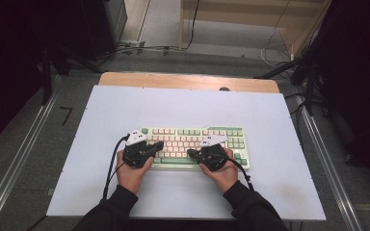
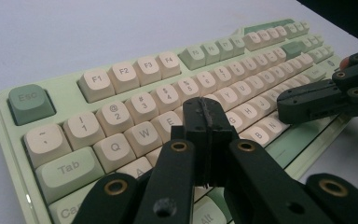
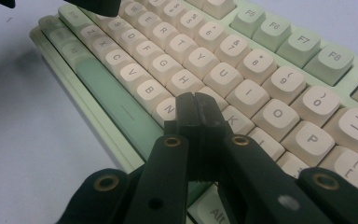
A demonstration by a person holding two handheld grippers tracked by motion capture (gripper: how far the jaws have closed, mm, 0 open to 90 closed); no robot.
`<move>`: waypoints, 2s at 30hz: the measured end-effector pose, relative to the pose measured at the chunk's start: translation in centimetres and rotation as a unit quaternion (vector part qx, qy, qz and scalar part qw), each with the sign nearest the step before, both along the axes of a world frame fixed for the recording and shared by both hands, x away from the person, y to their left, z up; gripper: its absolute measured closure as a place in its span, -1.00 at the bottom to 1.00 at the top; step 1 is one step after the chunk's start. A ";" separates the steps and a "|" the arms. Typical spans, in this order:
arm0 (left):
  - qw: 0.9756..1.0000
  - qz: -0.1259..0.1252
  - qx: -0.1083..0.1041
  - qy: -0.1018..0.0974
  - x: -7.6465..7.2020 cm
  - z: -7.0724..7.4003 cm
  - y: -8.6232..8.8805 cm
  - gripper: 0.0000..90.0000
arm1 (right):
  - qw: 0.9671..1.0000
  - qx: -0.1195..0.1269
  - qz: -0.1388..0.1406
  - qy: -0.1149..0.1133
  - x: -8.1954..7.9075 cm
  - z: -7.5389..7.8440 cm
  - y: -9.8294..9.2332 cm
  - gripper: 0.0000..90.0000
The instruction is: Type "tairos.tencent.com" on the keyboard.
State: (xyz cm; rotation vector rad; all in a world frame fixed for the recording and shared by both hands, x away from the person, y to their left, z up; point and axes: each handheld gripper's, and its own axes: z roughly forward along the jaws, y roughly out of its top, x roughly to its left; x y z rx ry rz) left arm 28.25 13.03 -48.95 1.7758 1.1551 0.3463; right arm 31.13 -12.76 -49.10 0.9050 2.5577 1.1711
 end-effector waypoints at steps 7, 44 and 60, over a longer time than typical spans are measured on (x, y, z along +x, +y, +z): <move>1.000 0.002 0.000 -0.002 0.0 0.1 0.1 1.00 | 1.000 0.030 -0.003 -0.008 -0.1 1.0 -0.7 0.96; 0.998 0.054 -0.019 -0.036 -2.8 1.8 2.9 0.15 | 0.992 0.097 -0.075 -0.023 -1.0 2.7 -9.3 0.08; 0.995 0.083 -0.034 -0.033 -4.8 2.0 5.6 -0.04 | 0.988 0.092 -0.117 -0.030 -2.1 2.9 -12.8 -0.22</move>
